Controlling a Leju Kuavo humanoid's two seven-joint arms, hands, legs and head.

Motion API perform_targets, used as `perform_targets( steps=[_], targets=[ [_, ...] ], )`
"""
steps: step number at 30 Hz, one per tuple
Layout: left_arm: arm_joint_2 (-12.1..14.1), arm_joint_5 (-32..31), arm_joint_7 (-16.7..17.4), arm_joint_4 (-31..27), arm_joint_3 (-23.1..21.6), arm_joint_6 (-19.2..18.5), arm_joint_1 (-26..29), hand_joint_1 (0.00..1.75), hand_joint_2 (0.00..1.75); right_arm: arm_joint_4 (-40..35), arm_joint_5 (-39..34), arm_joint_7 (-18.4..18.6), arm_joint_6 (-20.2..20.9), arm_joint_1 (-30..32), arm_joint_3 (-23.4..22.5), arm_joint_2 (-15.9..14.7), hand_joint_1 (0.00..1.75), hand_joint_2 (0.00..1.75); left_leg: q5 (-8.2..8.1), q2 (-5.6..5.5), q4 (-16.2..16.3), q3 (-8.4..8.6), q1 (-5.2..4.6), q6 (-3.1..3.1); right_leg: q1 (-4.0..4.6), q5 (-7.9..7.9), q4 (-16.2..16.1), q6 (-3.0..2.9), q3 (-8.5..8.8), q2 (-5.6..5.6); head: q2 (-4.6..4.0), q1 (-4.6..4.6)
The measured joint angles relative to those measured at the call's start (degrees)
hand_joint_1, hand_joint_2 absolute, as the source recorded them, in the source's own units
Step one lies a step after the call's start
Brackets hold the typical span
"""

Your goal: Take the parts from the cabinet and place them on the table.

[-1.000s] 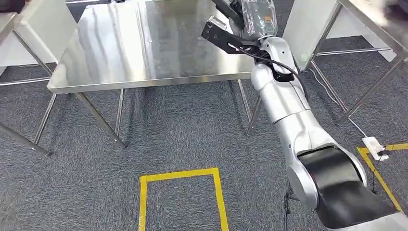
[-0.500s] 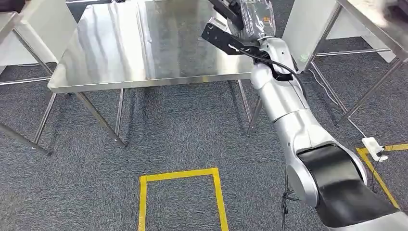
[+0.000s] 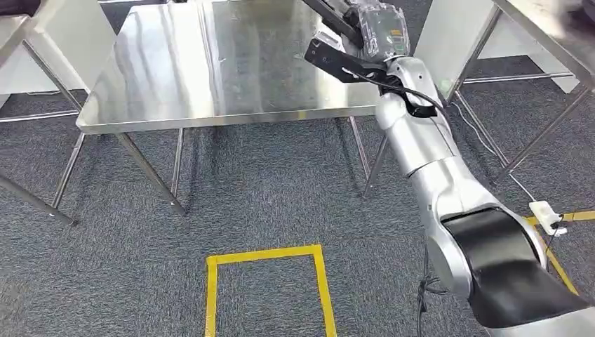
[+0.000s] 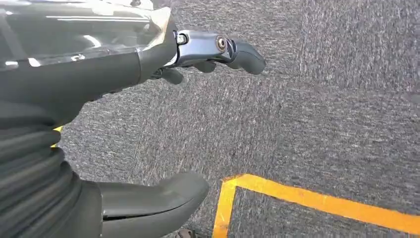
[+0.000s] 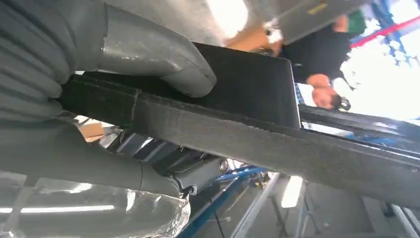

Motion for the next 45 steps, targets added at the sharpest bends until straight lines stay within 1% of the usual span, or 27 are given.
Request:
perform_targets(
  steps=[4,7,10,13,19,30,31,32,33,34,35,36,37,38,39,40,41,42,43,44,45],
  targets=[
    [0.07,0.02,-0.31,0.00,0.02,-0.96,0.00,0.00,1.75,0.88,0.00,-0.02,1.58,-0.24,0.35,-2.19,1.75,1.75,-0.01,0.00,0.13,-0.07,-0.03,0.02,-0.08,0.01,-0.02,0.02,0.00,0.00,0.00,0.00],
    [0.13,0.00,-0.18,0.00,0.02,-1.16,-0.03,0.00,1.75,1.93,0.00,-0.77,2.96,-0.78,0.81,-3.98,1.75,1.75,-0.03,0.00,0.15,-0.07,-0.04,0.06,-0.12,0.01,-0.03,0.02,0.01,0.00,0.00,0.02],
    [0.20,-0.04,0.02,0.00,0.02,-1.46,-0.03,0.00,1.75,2.97,-0.11,-1.42,2.93,-0.78,1.29,-5.60,1.75,1.75,-0.05,0.00,0.18,-0.08,-0.04,0.08,-0.14,0.01,-0.04,0.02,0.00,0.00,0.00,0.02],
    [0.28,-0.07,0.06,0.00,0.02,-1.53,-0.03,0.00,1.75,3.65,-0.22,-1.57,2.93,-0.78,1.62,-6.58,1.75,1.75,-0.05,0.01,0.18,-0.08,-0.04,0.08,-0.14,0.01,-0.03,0.02,0.01,0.00,0.00,0.00],
    [0.28,-0.07,0.06,0.00,0.04,-1.86,-0.04,0.00,1.75,4.31,-0.37,-1.57,3.72,-1.11,2.21,-7.80,1.75,1.75,-0.05,0.04,0.18,-0.08,-0.02,0.08,-0.14,0.01,-0.03,0.02,0.00,0.01,0.00,0.02],
    [0.28,-0.05,0.06,0.00,0.04,-1.86,-0.07,0.00,1.75,4.55,-0.63,-1.57,4.16,-2.35,3.26,-8.44,1.75,1.75,-0.05,0.03,0.18,-0.06,-0.01,0.08,-0.14,0.01,-0.03,0.02,-0.06,0.01,0.00,0.02],
    [0.28,-0.04,0.06,0.00,0.04,-1.86,-0.07,0.00,1.75,4.55,-0.63,-1.57,4.16,-2.38,3.32,-8.46,1.75,1.75,-0.10,0.03,0.24,-0.14,-0.06,0.09,-0.25,0.06,-0.15,0.07,0.01,0.01,0.00,0.02],
    [0.42,-0.02,0.07,0.00,0.07,-1.84,-0.11,0.00,1.75,4.55,-0.66,-1.59,4.16,-2.48,3.41,-8.46,1.75,1.75,-0.28,0.03,0.25,-0.04,-0.16,0.85,-1.16,0.37,-0.81,0.63,0.25,-0.05,0.00,-0.07],
    [0.37,0.09,0.07,0.00,0.07,-1.80,-0.17,0.00,1.75,4.53,-0.70,-1.70,4.27,-2.70,3.52,-8.35,1.75,1.75,0.27,0.15,-1.33,0.87,-0.03,1.76,-0.53,0.67,-1.98,1.01,0.98,-0.02,0.00,-0.19],
    [0.26,0.28,0.02,0.02,0.11,-1.75,-0.13,0.00,1.75,4.64,-0.72,-1.84,4.35,-2.95,3.50,-8.71,1.75,1.75,1.27,0.29,-3.52,2.45,0.88,1.91,-0.18,0.56,-1.59,0.92,0.89,-0.02,0.00,0.33],
    [0.17,0.46,-0.04,0.02,0.18,-1.66,-0.16,0.00,1.75,4.77,-0.83,-2.03,4.55,-3.61,3.61,-8.53,1.75,1.75,1.64,0.34,-4.80,3.27,0.79,2.44,-0.12,-0.33,0.04,0.74,-0.01,-0.05,0.00,0.31],
    [0.20,0.94,-0.09,0.02,0.26,-1.68,-0.30,0.00,1.75,5.03,-0.90,-2.08,4.84,-4.51,3.74,-8.40,1.75,1.75,1.72,0.46,-4.93,3.30,0.92,2.44,-0.14,-1.99,3.84,0.40,-2.05,-0.01,0.00,0.31],
    [0.18,1.14,-0.15,0.02,0.54,-1.71,-0.32,0.00,1.75,5.38,-0.98,-2.08,5.01,-5.13,3.82,-8.29,1.75,1.75,1.62,0.50,-4.91,3.30,0.99,2.35,-0.18,-3.55,7.96,0.31,-4.17,0.00,0.00,0.33],
    [0.07,1.36,-0.18,0.04,0.66,-1.71,-0.32,0.00,1.75,5.58,-0.96,-2.08,5.16,-5.43,3.91,-8.24,1.75,1.75,1.48,0.51,-4.90,3.36,1.05,2.30,-0.41,-4.85,11.97,0.48,-6.31,-0.01,0.00,0.28],
    [0.02,1.55,-0.20,0.09,0.77,-1.68,-0.30,0.00,1.75,5.92,-0.96,-2.10,5.27,-5.47,4.15,-8.12,1.75,1.75,1.29,0.49,-4.79,3.37,1.23,2.03,-0.68,-5.07,13.98,0.92,-7.53,-0.02,0.00,0.28],
    [-0.07,1.85,-0.20,0.11,0.90,-1.68,-0.18,0.00,1.75,6.25,-1.00,-2.16,5.27,-5.49,4.33,-7.90,1.75,1.75,1.03,0.40,-4.52,3.39,1.62,1.59,-1.09,-4.20,13.02,1.71,-7.30,-0.05,0.00,0.28],
    [-0.11,2.03,-0.20,0.15,1.01,-1.68,-0.10,0.00,1.75,6.54,-1.05,-2.23,5.25,-5.64,4.48,-7.67,1.75,1.75,0.61,0.36,-3.93,3.34,2.14,0.99,-1.56,-2.40,9.52,2.80,-5.60,-0.09,0.00,0.31],
    [-0.15,2.08,-0.20,0.20,1.11,-1.66,-0.04,0.00,1.75,6.84,-1.09,-2.45,5.19,-5.92,4.63,-7.46,1.75,1.75,-0.08,0.28,-3.02,3.24,2.70,0.14,-2.15,-0.15,4.23,4.04,-2.86,-0.14,0.00,0.31],
    [-0.13,2.10,-0.20,0.24,1.20,-1.66,-0.03,0.00,1.75,7.15,-1.18,-2.67,5.07,-6.32,4.72,-7.26,1.75,1.75,-1.02,0.20,-1.71,2.96,2.97,-0.73,-2.94,1.37,-0.63,5.15,-0.42,-0.15,0.00,0.33],
    [0.59,2.23,-0.20,0.17,1.64,-1.53,-0.05,0.00,1.75,8.27,-1.40,-2.97,4.70,-6.71,4.90,-7.09,1.75,1.75,-1.81,0.02,-0.90,2.27,2.36,-1.66,-2.28,0.23,1.27,5.17,-0.83,0.53,0.00,0.48],
    [0.30,2.32,-0.20,0.40,1.81,-1.47,-0.08,0.00,1.75,8.70,-1.44,-3.30,4.44,-7.26,5.09,-6.58,1.75,1.75,-2.55,0.09,0.45,2.03,2.77,-1.96,-2.52,-0.27,0.57,3.49,-0.68,0.74,0.00,0.68]
  ],
)
